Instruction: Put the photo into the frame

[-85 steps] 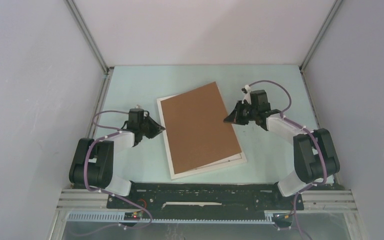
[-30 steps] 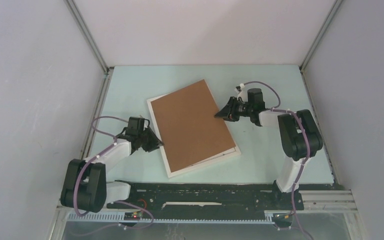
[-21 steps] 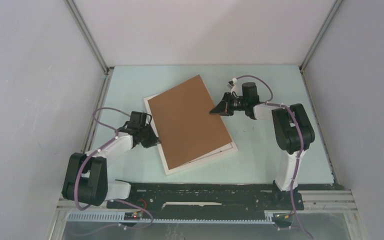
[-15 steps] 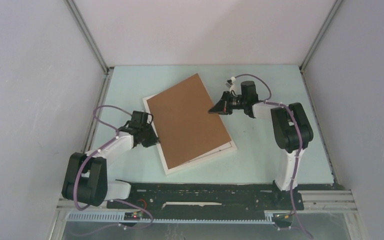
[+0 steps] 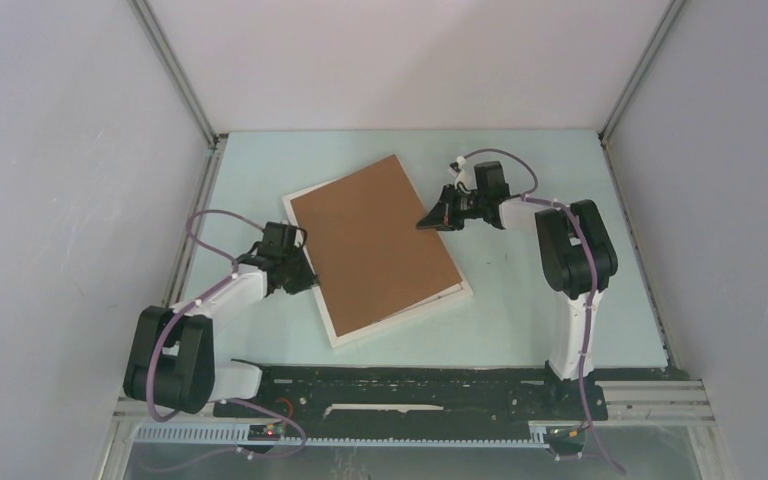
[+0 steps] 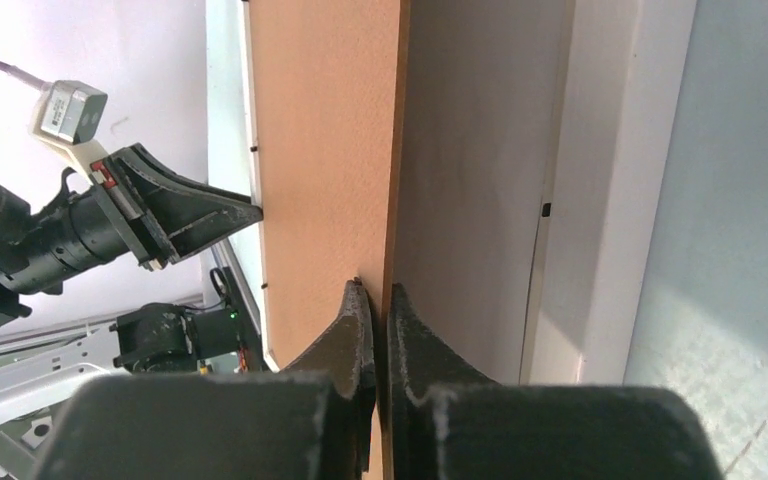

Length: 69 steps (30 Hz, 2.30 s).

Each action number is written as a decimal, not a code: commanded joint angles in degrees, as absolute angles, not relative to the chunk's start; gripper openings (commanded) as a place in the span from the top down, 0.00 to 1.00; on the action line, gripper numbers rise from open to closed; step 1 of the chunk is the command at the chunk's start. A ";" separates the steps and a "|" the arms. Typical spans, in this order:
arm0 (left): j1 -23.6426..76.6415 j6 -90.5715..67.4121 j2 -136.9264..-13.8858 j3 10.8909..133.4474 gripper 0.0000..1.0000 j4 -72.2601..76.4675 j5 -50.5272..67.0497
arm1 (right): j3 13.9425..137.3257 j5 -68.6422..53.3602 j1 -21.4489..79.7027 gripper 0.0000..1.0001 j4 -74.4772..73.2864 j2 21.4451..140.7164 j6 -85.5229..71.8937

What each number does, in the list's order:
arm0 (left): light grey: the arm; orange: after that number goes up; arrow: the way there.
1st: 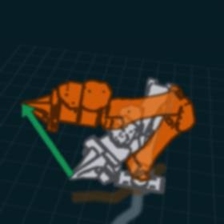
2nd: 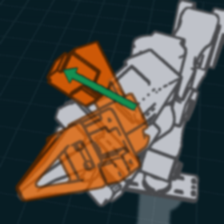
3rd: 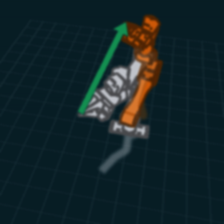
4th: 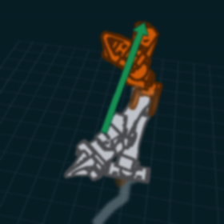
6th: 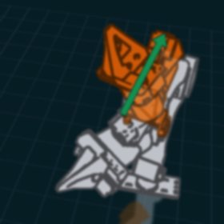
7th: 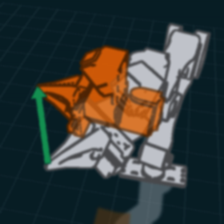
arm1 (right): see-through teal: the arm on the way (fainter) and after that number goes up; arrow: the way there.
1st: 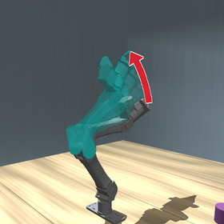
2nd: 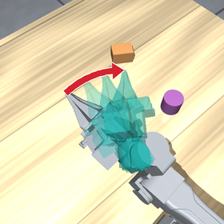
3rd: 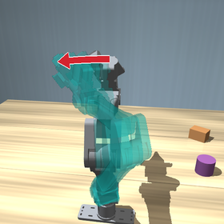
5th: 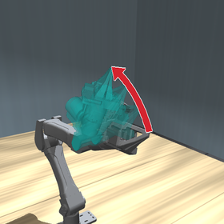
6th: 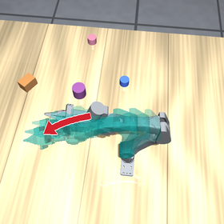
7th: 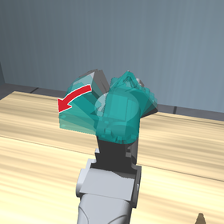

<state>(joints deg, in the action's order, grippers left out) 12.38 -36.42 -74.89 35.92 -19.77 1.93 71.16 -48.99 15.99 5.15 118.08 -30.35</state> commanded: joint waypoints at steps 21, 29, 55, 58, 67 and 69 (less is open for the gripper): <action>13.31 -33.84 -73.21 33.05 1.00 -18.23 -1.58 | 82.10 -36.67 16.60 0.87 -2.33 122.85 -24.37; 14.19 -33.75 -72.70 33.31 1.00 -17.47 -1.40 | 75.36 -50.39 16.71 1.00 17.13 120.25 -27.39; 20.57 -27.86 -80.56 51.23 0.64 -23.66 -3.94 | 37.16 -46.03 5.89 1.00 47.61 100.60 -44.65; 20.41 -29.92 -75.50 49.85 0.37 -25.38 -3.45 | 37.16 -44.59 6.47 1.00 45.18 99.53 -43.40; 20.26 -36.52 -69.81 40.35 0.35 -26.28 -2.85 | 40.54 -44.18 7.86 1.00 47.73 102.09 -42.02; 19.80 -38.27 -71.80 39.42 0.42 -24.69 -2.62 | 43.18 -45.78 8.00 1.00 43.80 103.58 -39.73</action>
